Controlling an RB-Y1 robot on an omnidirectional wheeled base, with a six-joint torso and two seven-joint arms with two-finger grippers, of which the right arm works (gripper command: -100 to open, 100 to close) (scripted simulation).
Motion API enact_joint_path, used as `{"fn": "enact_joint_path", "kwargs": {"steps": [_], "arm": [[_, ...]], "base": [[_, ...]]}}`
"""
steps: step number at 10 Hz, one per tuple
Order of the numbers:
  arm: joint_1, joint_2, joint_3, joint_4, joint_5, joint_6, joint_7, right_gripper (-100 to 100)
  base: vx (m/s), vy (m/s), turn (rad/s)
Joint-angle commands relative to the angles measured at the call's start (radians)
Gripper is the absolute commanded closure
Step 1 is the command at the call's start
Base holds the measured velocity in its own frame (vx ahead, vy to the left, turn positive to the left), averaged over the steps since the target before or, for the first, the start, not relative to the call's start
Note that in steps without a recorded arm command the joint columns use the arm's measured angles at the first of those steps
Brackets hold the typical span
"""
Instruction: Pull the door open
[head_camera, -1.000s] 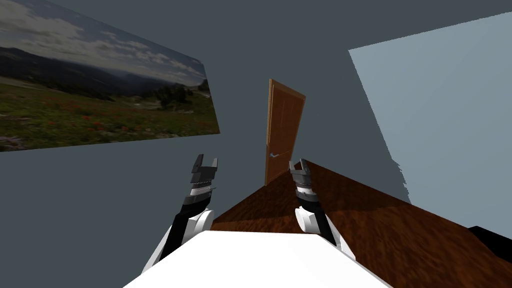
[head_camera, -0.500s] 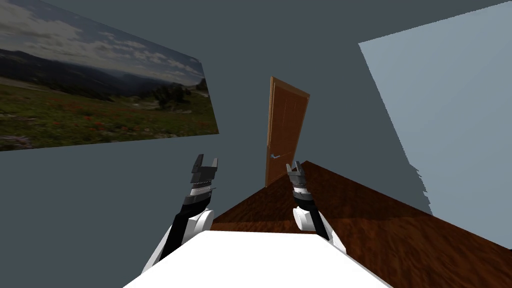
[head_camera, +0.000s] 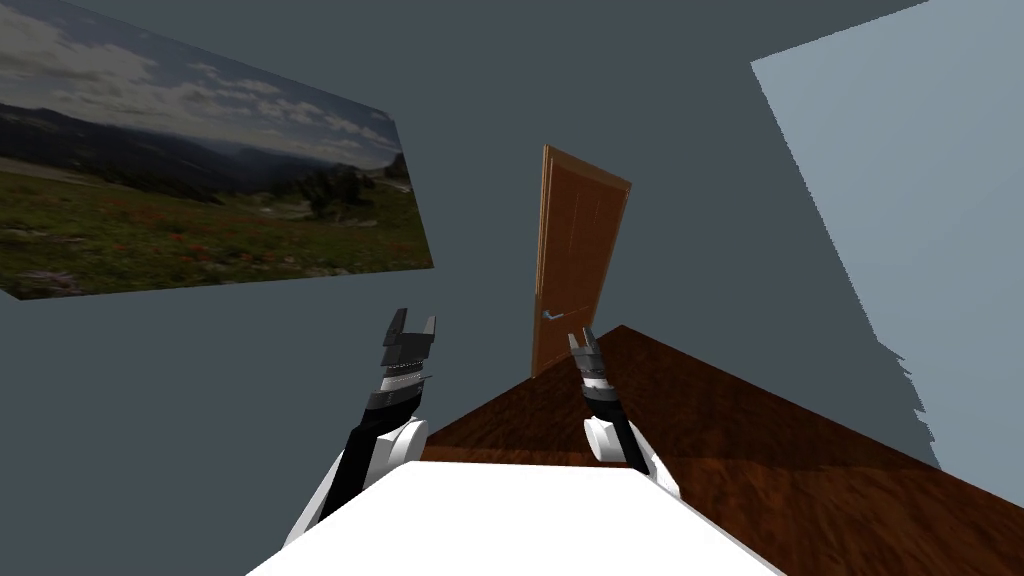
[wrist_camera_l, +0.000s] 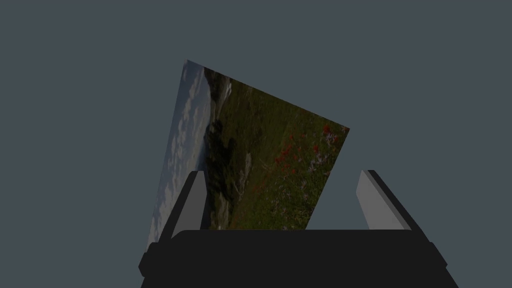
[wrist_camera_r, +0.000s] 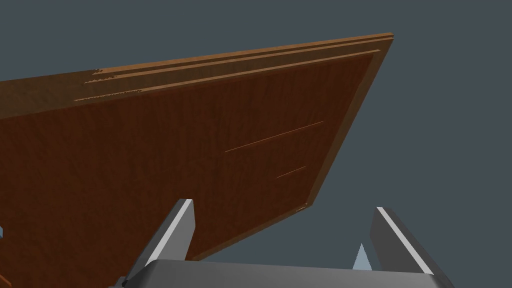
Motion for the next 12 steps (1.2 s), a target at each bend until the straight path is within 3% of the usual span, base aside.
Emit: {"fn": "enact_joint_path", "kwargs": {"steps": [1,5,9,12], "arm": [[-0.024,-0.006,0.004,0.050,0.001,-0.007,-0.005,-100],[-0.052,-0.017,0.009,0.142,0.001,-0.019,-0.012,-100],[-0.107,-0.038,0.019,0.297,0.002,-0.045,-0.028,-100],[-0.135,-0.048,0.025,0.381,0.003,-0.057,-0.035,-100]], "base": [[0.065,-0.074,0.108],[0.048,-0.063,0.077],[0.061,-0.100,0.115],[0.049,-0.085,0.078]]}}
